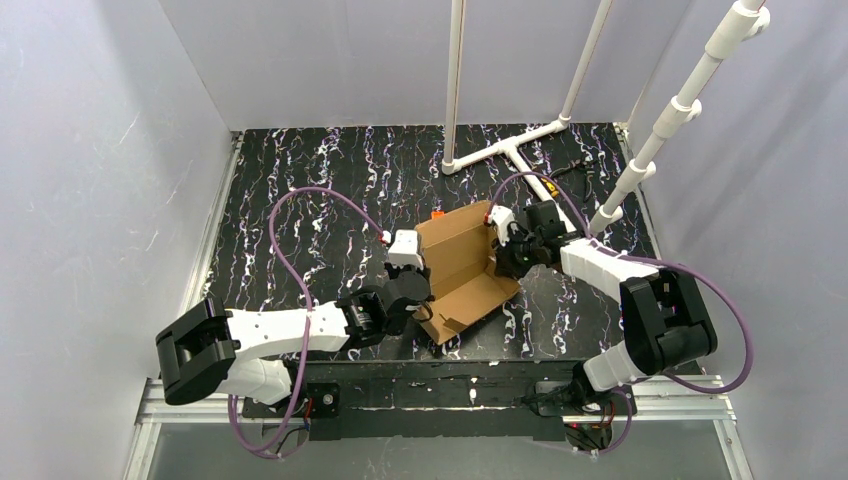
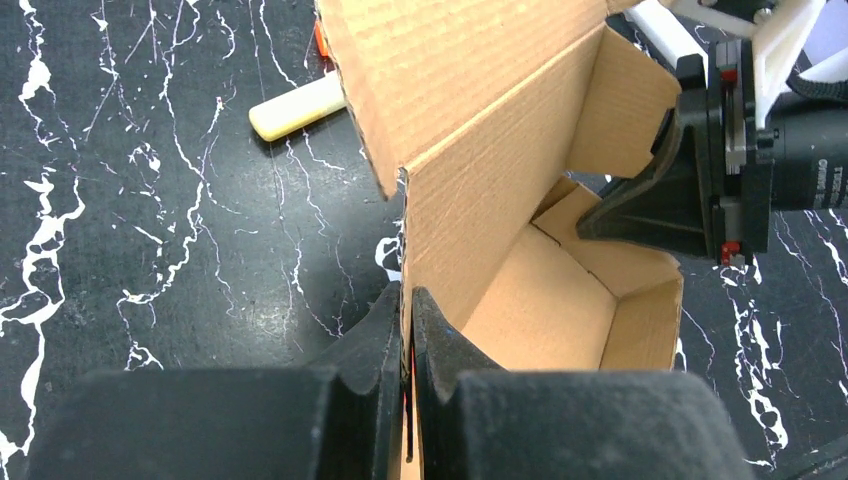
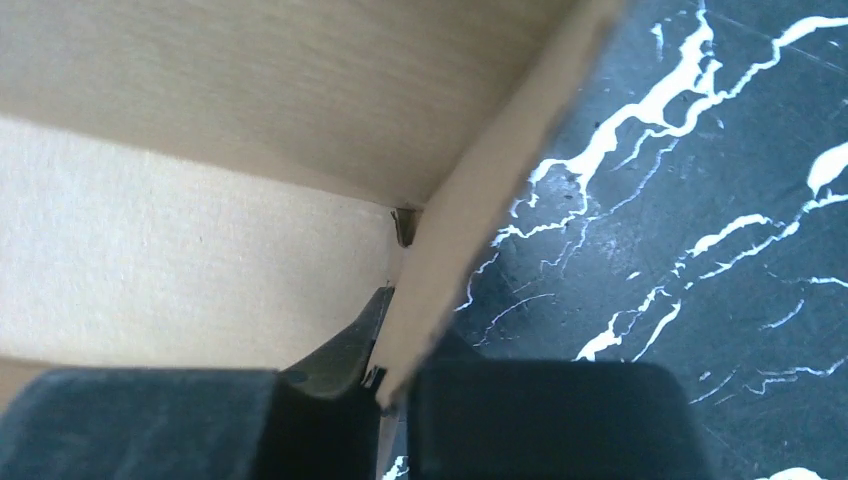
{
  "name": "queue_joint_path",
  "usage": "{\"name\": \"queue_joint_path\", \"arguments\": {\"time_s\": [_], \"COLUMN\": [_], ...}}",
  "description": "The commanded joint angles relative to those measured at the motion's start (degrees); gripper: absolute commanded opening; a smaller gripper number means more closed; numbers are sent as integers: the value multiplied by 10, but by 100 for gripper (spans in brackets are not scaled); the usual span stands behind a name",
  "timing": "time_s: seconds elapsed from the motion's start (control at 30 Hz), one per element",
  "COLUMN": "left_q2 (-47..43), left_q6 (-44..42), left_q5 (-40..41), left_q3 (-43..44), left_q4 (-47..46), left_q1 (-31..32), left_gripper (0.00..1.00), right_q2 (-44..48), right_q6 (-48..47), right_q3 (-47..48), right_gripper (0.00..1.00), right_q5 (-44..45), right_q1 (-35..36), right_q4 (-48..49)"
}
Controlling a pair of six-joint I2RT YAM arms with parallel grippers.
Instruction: Fold the paper box
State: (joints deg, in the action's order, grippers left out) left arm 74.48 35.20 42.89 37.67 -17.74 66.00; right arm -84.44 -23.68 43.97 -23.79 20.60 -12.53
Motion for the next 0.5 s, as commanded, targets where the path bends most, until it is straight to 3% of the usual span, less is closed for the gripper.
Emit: {"name": "queue_joint_path", "arguments": {"time_s": [0.0, 0.1, 0.2, 0.33, 0.47], "left_q2": [-6, -7, -12, -21, -28], "left_q6": [-9, -11, -17, -26, -35], "left_q5": [44, 44, 54, 86, 110], "left_q3": [20, 21, 22, 20, 9], "left_q4": [-5, -5, -5, -4, -4], "left_q1": [8, 10, 12, 16, 20], "left_gripper": [0, 0, 0, 0, 0], "right_q2": [-12, -5, -12, -18, 19], "right_q6": [11, 11, 4, -34, -59], "right_q3": [13, 14, 30, 55, 76], "right_gripper": [5, 3, 7, 44, 67], "right_q5": [68, 100, 78, 22, -46], "right_q1": [18, 28, 34, 37, -2], "right_q4": [26, 49, 38, -9, -56]}}
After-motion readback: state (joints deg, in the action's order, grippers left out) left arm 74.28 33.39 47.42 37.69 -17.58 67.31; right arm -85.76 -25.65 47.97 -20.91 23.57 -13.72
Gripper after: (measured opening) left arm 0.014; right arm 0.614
